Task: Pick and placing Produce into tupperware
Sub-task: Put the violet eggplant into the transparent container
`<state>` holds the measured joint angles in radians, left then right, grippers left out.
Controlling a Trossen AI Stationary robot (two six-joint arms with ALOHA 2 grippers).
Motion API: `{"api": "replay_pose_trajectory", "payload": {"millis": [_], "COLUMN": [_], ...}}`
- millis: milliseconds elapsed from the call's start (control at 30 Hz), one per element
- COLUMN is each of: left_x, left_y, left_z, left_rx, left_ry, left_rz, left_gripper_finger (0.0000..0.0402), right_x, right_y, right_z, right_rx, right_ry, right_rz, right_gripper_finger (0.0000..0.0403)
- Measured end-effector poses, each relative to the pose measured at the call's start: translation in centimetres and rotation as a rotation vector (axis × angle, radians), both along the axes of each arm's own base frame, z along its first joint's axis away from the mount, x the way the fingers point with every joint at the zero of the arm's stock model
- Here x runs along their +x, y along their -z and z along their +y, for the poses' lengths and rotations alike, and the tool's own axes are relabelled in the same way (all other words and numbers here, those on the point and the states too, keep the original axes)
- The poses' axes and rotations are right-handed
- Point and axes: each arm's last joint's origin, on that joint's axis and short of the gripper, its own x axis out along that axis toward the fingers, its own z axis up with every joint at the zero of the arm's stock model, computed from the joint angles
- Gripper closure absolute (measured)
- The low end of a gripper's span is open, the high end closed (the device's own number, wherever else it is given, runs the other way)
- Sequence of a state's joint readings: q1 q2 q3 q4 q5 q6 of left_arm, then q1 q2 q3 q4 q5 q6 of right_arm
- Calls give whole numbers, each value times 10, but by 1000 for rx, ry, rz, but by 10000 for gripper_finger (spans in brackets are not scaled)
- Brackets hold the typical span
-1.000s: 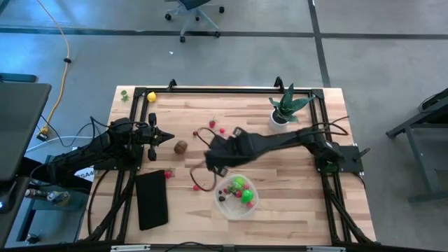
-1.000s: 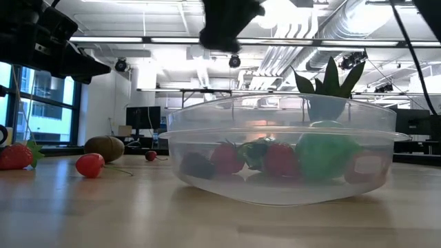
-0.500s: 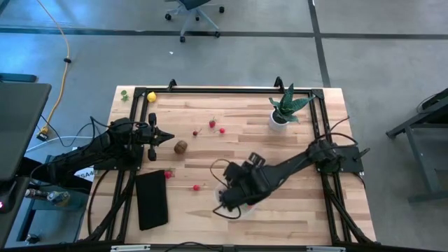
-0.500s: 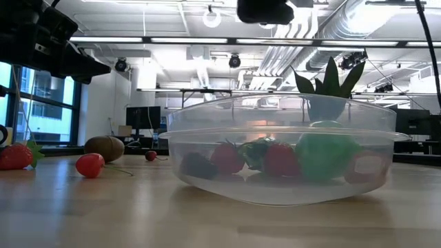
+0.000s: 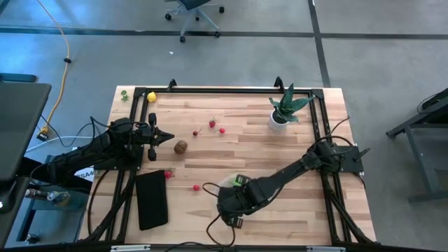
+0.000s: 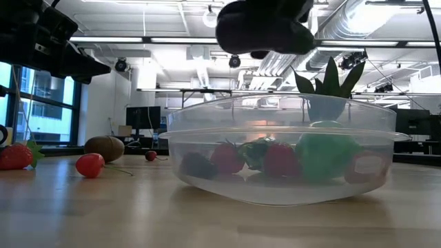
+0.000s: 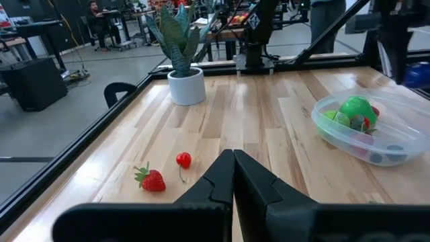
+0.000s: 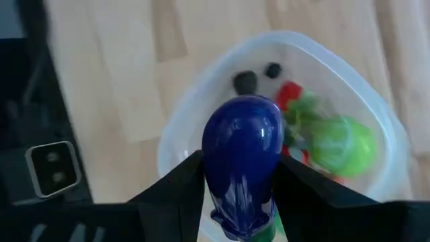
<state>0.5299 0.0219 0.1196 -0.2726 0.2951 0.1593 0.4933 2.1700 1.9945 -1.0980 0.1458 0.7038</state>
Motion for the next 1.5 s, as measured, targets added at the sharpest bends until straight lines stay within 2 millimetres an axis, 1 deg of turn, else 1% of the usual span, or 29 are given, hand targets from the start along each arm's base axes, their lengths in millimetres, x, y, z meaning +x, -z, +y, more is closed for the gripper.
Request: {"api": "replay_pose_trajectory", "payload": {"millis": [100,267,333,533,733,1067,1300,1500], "left_x": [0,0,0,0,0,0,0,0], "left_y": [0,0,0,0,0,0,0,0], "left_z": [0,0,0,0,0,0,0,0], "left_rx": [0,0,0,0,0,0,0,0], "left_ry": [0,0,0,0,0,0,0,0], "left_rz": [0,0,0,0,0,0,0,0], "left_gripper_finger": [401,401,401,401,401,401,401,401], "right_x": [3,6,10,10,10,11,11,11], "right_y": [7,27,34,53,62,67,68,69], "right_z": [-6,-20,-23,-28,-28,-27,-28,-28], "right_rx": [13,41,75,149,151,138,128,124], "right_ry": [-18,-41,-55,-96,-143,-187,-190,-189], "right_rz": [18,72,65,91,77,88,83,89], "right_gripper_finger": [259,259,259,259,259,259,258,239]}}
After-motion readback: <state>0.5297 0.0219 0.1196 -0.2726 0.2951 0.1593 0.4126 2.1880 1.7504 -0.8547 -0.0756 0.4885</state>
